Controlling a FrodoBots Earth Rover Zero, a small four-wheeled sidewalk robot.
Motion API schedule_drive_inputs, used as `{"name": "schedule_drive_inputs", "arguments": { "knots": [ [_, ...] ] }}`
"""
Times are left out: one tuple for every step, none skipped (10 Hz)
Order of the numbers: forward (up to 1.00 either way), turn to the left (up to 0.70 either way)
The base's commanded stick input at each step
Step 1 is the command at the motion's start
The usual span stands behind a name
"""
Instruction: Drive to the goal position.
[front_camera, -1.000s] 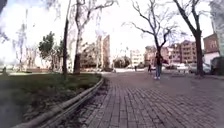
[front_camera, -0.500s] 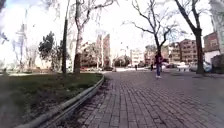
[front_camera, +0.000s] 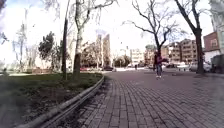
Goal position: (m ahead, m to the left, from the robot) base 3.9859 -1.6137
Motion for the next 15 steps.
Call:
{"name": "schedule_drive_inputs", "arguments": {
  "knots": [
    [0.0, -0.7],
    [0.0, -0.7],
    [0.0, -0.7],
    [0.0, -0.7],
    [0.0, -0.7],
    [0.0, -0.7],
    [0.0, -0.7],
    [0.0, -0.7],
    [0.0, -0.7],
    [0.0, -0.7],
    [0.0, -0.7],
    [0.0, -0.7],
    [0.0, -0.7],
    [0.0, -0.7],
    [0.0, -0.7]
  ]
}}
